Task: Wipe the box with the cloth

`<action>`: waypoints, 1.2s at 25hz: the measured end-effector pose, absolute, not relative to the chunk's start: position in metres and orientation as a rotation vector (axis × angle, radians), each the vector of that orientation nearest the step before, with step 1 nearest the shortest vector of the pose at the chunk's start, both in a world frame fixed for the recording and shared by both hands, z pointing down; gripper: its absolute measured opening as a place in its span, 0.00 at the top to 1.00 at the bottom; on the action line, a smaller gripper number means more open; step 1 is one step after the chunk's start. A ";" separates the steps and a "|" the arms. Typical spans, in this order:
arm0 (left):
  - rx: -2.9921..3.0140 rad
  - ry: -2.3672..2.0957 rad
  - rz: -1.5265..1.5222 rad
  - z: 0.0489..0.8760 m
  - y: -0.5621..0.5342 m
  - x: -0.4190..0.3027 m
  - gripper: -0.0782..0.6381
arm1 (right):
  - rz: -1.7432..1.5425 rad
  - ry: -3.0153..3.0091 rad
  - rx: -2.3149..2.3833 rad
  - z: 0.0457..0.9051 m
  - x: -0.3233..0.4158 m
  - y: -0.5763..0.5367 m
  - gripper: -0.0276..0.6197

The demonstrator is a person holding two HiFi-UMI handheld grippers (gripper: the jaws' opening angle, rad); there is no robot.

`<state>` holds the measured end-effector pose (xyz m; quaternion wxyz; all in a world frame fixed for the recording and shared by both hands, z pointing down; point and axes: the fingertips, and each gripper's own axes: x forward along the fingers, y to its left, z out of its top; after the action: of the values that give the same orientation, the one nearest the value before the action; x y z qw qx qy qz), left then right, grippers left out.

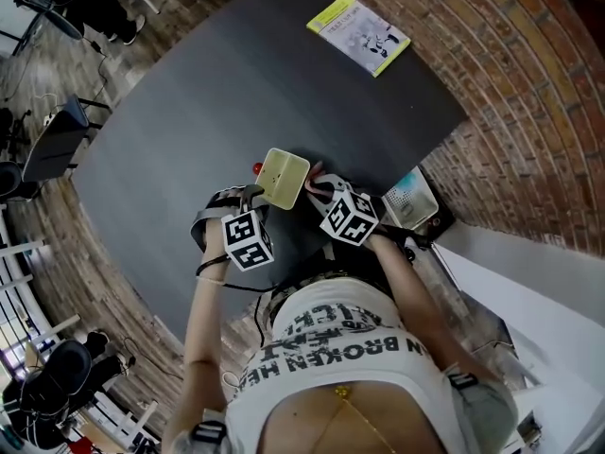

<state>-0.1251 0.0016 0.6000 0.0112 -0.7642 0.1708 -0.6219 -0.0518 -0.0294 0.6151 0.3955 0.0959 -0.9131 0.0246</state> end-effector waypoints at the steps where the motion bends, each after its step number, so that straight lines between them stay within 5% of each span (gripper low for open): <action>1: -2.381 0.502 -1.932 0.605 0.002 -0.120 0.71 | 0.065 -2.318 0.246 0.615 -0.053 -0.029 0.93; 10: -2.438 0.473 -1.921 0.613 0.002 -0.100 0.76 | 0.007 -2.308 0.169 0.617 -0.058 -0.020 0.93; 30: -2.624 1.268 -1.963 0.614 -0.015 -0.094 0.76 | 0.003 -2.340 0.129 0.611 -0.062 -0.016 0.93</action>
<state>-0.0942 -0.0150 0.6143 -0.1851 -0.7339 0.3547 -0.5489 -0.0616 -0.0163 0.6108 0.3883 0.0507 -0.9201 0.0012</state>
